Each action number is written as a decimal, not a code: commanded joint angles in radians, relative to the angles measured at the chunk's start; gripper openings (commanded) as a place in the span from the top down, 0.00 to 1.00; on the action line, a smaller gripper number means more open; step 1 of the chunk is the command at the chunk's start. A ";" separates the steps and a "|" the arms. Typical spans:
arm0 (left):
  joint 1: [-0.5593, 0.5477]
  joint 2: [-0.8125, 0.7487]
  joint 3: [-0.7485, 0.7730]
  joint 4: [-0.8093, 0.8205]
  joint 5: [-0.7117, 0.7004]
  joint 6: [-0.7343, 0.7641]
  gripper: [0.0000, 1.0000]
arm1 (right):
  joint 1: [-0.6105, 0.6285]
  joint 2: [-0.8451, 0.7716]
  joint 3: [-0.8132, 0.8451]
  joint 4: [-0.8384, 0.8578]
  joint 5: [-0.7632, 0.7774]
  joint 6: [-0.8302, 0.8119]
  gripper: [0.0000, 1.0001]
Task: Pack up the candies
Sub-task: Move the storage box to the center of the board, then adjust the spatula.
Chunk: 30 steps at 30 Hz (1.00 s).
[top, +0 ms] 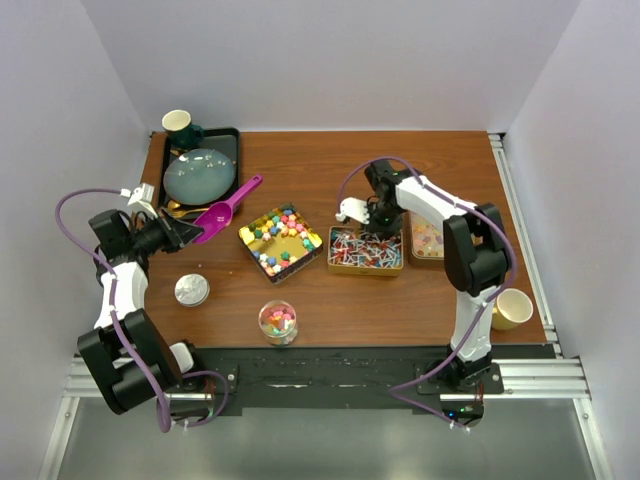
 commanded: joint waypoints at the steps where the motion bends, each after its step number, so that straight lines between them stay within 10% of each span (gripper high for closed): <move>1: 0.008 -0.008 -0.004 0.084 0.030 -0.026 1.00 | 0.077 -0.023 0.045 -0.039 -0.007 0.094 1.00; 10: 0.008 -0.012 -0.002 0.087 0.037 -0.034 1.00 | 0.151 0.071 0.171 -0.083 -0.047 0.251 1.00; 15: 0.008 -0.011 0.014 0.020 0.034 0.001 1.00 | 0.131 0.049 0.232 -0.151 -0.015 0.294 0.54; 23: -0.103 0.044 0.089 -0.068 0.065 0.136 1.00 | -0.023 -0.107 0.416 -0.323 -0.492 0.326 0.41; 30: -0.272 0.120 0.181 -0.266 0.253 0.348 1.00 | 0.069 -0.275 0.364 -0.042 -0.684 0.331 0.37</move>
